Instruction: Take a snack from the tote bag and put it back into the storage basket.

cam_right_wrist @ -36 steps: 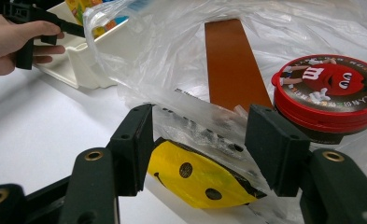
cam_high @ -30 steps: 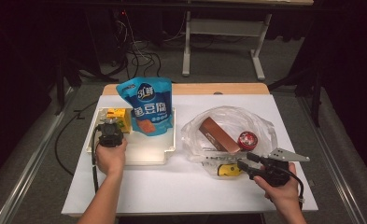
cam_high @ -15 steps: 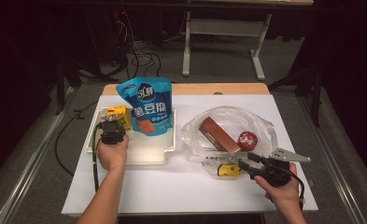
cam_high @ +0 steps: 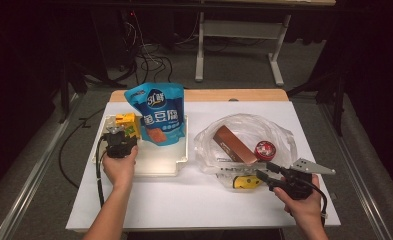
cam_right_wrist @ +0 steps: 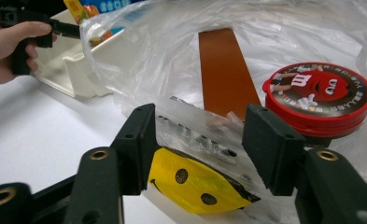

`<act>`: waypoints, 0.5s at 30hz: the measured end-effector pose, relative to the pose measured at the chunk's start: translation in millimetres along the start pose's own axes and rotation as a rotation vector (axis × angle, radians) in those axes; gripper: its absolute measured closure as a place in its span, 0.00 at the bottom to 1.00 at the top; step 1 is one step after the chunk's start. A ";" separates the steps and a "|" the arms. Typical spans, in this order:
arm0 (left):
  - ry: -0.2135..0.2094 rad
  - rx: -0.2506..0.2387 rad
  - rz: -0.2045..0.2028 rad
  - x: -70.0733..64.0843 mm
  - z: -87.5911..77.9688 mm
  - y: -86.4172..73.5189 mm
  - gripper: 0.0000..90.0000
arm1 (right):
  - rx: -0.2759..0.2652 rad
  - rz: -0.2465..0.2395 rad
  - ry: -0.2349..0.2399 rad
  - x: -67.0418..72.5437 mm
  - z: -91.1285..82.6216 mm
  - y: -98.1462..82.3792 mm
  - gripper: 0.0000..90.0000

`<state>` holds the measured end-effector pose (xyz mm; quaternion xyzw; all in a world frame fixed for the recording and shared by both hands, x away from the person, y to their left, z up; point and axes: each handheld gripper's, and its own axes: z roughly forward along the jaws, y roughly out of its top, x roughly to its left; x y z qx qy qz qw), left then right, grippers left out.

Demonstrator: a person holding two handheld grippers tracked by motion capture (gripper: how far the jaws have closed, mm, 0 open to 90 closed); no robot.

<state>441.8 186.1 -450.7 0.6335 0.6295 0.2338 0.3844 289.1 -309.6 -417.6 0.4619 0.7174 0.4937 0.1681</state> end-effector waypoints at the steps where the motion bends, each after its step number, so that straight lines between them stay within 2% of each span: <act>1: -0.006 -0.005 0.000 -1.2 -2.9 -1.1 0.78 | -0.007 0.001 -0.001 0.1 -1.0 0.4 0.53; 3: -0.012 -0.025 0.022 -5.1 -10.6 -3.7 0.79 | -0.020 0.000 -0.003 0.3 -2.7 1.3 0.57; 7: -0.067 -0.076 0.035 -11.3 -28.2 -6.4 0.75 | -0.039 0.003 0.002 1.1 -4.9 4.0 0.70; 11: -0.124 -0.124 0.064 -19.0 -46.9 -9.6 0.66 | -0.033 0.010 -0.015 0.9 -4.6 5.0 0.86; 15: -0.160 -0.153 0.097 -27.1 -63.4 -15.6 0.53 | -0.024 -0.005 -0.049 -0.6 -2.4 5.5 0.99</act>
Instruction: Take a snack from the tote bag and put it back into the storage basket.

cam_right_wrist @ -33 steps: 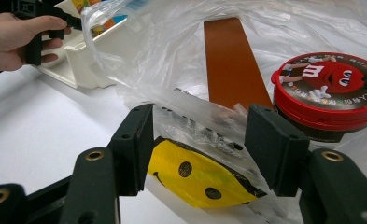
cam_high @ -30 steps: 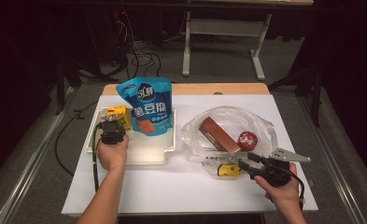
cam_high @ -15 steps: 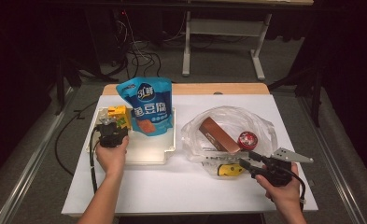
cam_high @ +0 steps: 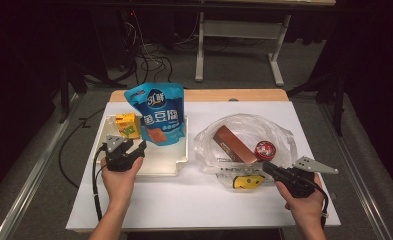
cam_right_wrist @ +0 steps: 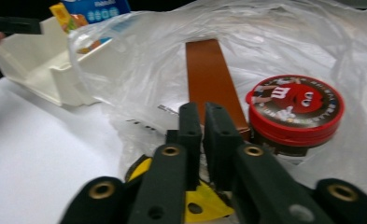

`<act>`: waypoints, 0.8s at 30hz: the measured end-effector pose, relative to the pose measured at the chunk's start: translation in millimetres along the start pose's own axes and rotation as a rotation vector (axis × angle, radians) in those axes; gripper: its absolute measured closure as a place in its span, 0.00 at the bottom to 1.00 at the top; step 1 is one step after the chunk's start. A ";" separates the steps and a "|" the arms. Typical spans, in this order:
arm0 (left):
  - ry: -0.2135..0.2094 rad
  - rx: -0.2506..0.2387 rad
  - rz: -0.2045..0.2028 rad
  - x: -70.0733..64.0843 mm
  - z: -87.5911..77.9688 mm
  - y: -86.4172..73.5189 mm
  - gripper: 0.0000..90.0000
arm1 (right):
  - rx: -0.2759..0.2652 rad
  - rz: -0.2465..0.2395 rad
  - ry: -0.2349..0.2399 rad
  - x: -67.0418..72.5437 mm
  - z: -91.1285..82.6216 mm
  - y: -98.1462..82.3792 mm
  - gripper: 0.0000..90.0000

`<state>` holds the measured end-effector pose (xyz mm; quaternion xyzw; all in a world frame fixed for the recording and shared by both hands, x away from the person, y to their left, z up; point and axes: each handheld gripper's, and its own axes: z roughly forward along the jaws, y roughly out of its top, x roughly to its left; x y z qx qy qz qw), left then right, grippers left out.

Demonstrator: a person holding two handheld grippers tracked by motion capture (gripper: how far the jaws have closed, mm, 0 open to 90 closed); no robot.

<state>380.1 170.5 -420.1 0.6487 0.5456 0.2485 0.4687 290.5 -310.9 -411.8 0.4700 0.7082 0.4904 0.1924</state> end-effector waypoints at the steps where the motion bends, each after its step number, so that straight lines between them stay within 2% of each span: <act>1: -0.017 -0.004 0.003 -2.2 -3.0 -1.2 0.52 | 0.002 -0.006 -0.013 -0.3 0.7 0.3 1.00; 8: -0.102 -0.033 0.059 -18.3 -20.9 -13.6 0.45 | 0.018 -0.025 -0.078 -3.0 13.2 7.2 1.00; 10: -0.134 -0.035 0.050 -20.8 -24.5 -16.2 0.43 | 0.046 -0.036 -0.094 -2.6 20.3 8.9 1.00; 14: -0.156 -0.041 0.091 -25.8 -32.4 -22.9 0.42 | 0.076 -0.077 -0.159 -2.5 33.1 7.2 1.00; 17: -0.178 -0.033 0.094 -26.5 -34.2 -27.6 0.42 | 0.066 -0.062 -0.201 -7.3 38.3 -0.4 1.00; 20: -0.175 -0.024 0.089 -27.5 -33.2 -31.5 0.43 | 0.066 -0.047 -0.187 -11.3 42.0 -11.4 1.00; 22: -0.181 -0.015 0.089 -29.0 -31.2 -33.1 0.43 | 0.080 -0.067 -0.183 -10.4 45.8 -13.6 1.00; 24: -0.195 -0.010 0.076 -29.8 -29.5 -34.3 0.43 | 0.091 -0.062 -0.177 -11.3 49.1 -15.1 1.00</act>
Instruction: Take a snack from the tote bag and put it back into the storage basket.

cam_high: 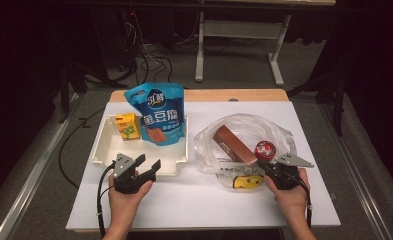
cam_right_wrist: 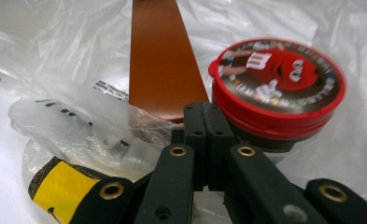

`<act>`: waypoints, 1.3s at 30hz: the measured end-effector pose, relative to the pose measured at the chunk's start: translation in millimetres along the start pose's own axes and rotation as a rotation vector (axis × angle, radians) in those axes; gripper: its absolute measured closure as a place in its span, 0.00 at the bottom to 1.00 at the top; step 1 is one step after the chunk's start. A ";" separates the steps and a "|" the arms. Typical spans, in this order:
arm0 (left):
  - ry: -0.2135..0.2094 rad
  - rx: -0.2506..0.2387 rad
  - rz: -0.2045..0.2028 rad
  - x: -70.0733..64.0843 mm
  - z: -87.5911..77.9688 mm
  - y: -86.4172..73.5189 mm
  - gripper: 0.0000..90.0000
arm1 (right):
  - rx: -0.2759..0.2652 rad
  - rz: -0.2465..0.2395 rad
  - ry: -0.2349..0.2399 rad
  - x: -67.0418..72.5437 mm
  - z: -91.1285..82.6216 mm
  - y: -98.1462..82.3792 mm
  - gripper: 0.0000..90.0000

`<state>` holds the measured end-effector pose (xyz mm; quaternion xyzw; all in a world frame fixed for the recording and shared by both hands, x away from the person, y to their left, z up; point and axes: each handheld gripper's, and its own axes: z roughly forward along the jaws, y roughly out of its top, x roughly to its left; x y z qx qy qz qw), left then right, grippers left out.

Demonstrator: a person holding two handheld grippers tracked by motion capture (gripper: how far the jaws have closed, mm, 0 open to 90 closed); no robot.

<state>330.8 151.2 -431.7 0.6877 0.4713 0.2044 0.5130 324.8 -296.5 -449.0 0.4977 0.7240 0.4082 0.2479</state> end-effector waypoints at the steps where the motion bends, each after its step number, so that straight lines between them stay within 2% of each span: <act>1: -0.003 0.003 -0.003 -0.1 0.2 -0.3 0.43 | 0.006 0.003 0.005 -0.8 2.3 -0.8 1.00; 3: 0.001 0.006 0.005 -1.0 0.0 -0.4 0.44 | 0.037 0.029 0.028 0.1 5.3 -2.5 1.00; 5: 0.000 0.001 0.006 -0.9 -0.7 -0.2 0.44 | 0.054 0.023 0.055 2.0 6.0 -4.7 1.00; 6: 0.001 0.000 0.007 -0.7 -0.8 -0.1 0.44 | 0.092 0.008 0.074 4.8 7.0 -8.0 1.00; 7: 0.005 0.001 0.010 -0.3 -1.1 0.1 0.44 | 0.092 0.008 0.074 4.8 7.0 -8.0 1.00; 9: 0.006 0.002 0.007 1.3 -1.4 0.5 0.44 | 0.131 -0.004 0.090 6.1 9.5 -12.0 1.00; 15: 0.017 0.017 0.016 4.7 0.2 -0.5 0.44 | 0.214 0.017 0.104 3.3 19.0 -19.0 0.98; 19: 0.016 0.019 0.016 4.9 0.8 -1.0 0.44 | 0.221 0.008 0.122 4.8 17.4 -17.3 0.95; 22: 0.014 0.020 0.015 5.6 0.1 -0.9 0.44 | 0.246 -0.002 0.129 5.5 16.8 -18.9 0.95; 26: 0.017 0.021 0.012 6.0 -0.1 -0.8 0.44 | 0.256 0.013 0.157 2.7 12.9 -19.3 0.96; 28: 0.016 0.021 0.013 6.0 -0.2 -0.7 0.44 | 0.212 0.011 0.171 1.9 4.4 -16.3 0.87; 29: 0.016 0.021 0.013 6.2 -0.3 -0.6 0.44 | 0.191 0.022 0.174 1.6 0.3 -14.3 0.85; 33: 0.017 0.021 0.011 6.5 0.5 -0.9 0.44 | 0.068 0.012 0.160 0.5 -18.4 -0.3 0.82; 36: 0.014 0.023 0.009 6.0 1.0 -1.0 0.44 | 0.000 0.001 0.152 2.9 -23.6 10.8 0.79; 39: 0.012 0.023 0.010 4.7 1.3 -1.2 0.44 | -0.019 -0.005 0.142 7.5 -18.2 20.2 0.72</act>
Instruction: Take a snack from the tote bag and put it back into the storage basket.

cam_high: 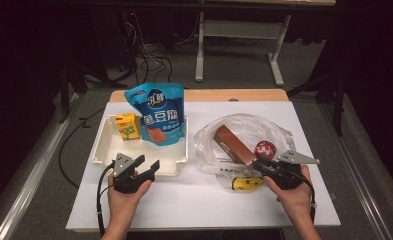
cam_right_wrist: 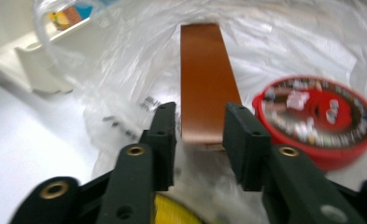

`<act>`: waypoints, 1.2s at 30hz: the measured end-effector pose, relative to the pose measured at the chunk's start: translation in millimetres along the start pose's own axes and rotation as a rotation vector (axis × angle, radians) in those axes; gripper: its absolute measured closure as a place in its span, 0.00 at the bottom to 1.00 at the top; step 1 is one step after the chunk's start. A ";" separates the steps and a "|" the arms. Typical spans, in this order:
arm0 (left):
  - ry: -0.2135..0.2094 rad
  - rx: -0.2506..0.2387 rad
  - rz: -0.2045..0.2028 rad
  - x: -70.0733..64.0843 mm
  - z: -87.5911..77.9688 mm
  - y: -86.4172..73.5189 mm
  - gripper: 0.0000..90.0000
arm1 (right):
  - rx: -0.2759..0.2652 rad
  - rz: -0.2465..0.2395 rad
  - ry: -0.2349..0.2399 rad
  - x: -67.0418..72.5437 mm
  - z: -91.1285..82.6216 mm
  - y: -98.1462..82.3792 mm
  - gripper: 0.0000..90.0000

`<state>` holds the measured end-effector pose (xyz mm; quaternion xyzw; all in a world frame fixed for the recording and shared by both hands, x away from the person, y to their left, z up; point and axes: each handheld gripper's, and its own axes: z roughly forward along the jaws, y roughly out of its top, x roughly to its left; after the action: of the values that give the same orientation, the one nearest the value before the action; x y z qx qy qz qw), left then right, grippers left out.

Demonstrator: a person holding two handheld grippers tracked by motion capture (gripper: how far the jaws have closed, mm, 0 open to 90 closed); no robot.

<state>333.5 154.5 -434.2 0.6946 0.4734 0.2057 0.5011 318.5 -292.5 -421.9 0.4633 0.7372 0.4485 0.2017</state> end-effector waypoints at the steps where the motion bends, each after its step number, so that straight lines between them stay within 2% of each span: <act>1: -0.001 0.000 0.000 -0.3 -0.1 0.0 0.44 | -0.004 -0.002 -0.011 1.0 3.3 3.0 0.68; 4: -0.002 0.001 0.000 -0.4 0.2 -0.2 0.44 | -0.017 0.004 -0.022 1.7 13.9 9.4 0.65; 8: -0.003 0.001 0.000 -0.2 0.9 -0.8 0.44 | 0.019 0.008 -0.021 3.2 31.5 13.4 0.59; 11: -0.005 0.001 0.002 -0.3 0.5 -0.9 0.44 | 0.044 -0.025 -0.084 6.2 41.8 12.3 0.54; 13: -0.006 -0.001 0.001 0.1 0.1 -0.8 0.44 | 0.052 -0.035 -0.106 4.8 45.2 10.8 0.51; 14: -0.006 -0.001 0.001 0.3 0.0 -0.7 0.44 | 0.047 -0.030 -0.101 4.7 45.8 10.2 0.50; 16: -0.008 0.000 0.001 0.4 0.3 -0.8 0.44 | 0.053 -0.050 -0.104 6.0 46.3 9.6 0.47; 20: -0.015 0.004 0.002 -1.3 1.1 -0.9 0.43 | 0.063 -0.122 -0.132 11.9 49.9 7.7 0.43; 24: -0.017 0.007 0.008 -2.1 1.4 -1.1 0.43 | 0.063 -0.121 -0.131 14.7 51.8 7.6 0.43; 26: -0.018 0.009 0.007 -1.9 1.8 -1.3 0.43 | 0.059 -0.094 -0.099 13.8 53.2 8.8 0.41; 34: -0.019 0.008 0.005 -1.8 1.6 -1.2 0.43 | 0.112 -0.129 -0.155 17.0 73.5 22.3 0.34; 36: -0.021 0.012 0.002 -1.2 1.6 -1.2 0.43 | 0.126 -0.121 -0.165 17.9 76.9 24.8 0.33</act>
<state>333.6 152.8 -435.8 0.7003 0.4685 0.1962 0.5016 377.0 -236.3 -438.5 0.4648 0.7716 0.3486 0.2589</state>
